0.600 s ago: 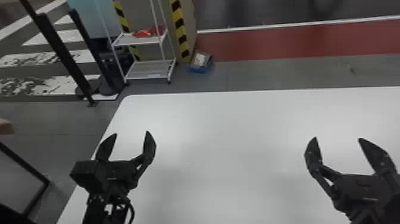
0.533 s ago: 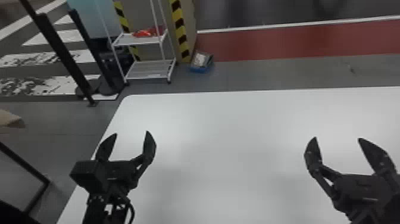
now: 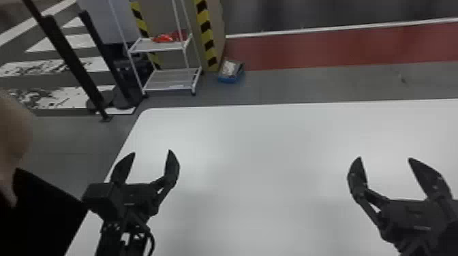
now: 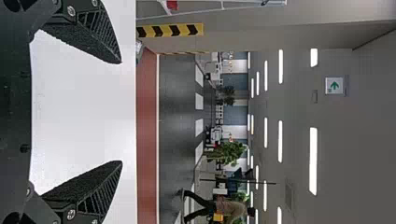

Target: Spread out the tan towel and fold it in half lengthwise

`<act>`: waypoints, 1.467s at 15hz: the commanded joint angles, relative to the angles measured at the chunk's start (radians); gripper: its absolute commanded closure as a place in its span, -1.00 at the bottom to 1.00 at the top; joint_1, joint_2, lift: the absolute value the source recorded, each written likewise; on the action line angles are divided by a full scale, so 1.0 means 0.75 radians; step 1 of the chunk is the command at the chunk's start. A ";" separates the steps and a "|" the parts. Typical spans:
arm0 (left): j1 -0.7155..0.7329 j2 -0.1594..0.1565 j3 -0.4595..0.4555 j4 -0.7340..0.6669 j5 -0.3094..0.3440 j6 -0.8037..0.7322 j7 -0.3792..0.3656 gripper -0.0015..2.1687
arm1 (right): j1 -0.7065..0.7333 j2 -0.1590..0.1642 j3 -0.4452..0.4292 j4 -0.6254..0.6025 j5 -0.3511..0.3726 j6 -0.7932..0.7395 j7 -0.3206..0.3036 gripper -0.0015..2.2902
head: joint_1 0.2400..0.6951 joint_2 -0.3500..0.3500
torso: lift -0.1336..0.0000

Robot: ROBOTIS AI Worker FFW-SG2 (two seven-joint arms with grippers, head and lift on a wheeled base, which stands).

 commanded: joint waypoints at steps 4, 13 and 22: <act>0.000 0.000 0.000 0.003 0.000 -0.002 -0.006 -0.93 | 0.000 0.001 -0.002 0.001 0.000 0.001 -0.002 -0.89 | 1.00 0.61 | -0.87; 0.000 0.000 0.000 0.010 0.000 0.002 -0.010 -0.93 | 0.006 0.001 -0.008 0.001 0.000 -0.004 -0.002 -0.89 | 1.00 0.60 | -0.87; -0.002 0.002 0.000 0.014 0.000 -0.002 -0.010 -0.93 | 0.008 0.001 -0.010 0.001 0.000 -0.004 -0.002 -0.89 | 1.00 0.59 | -0.87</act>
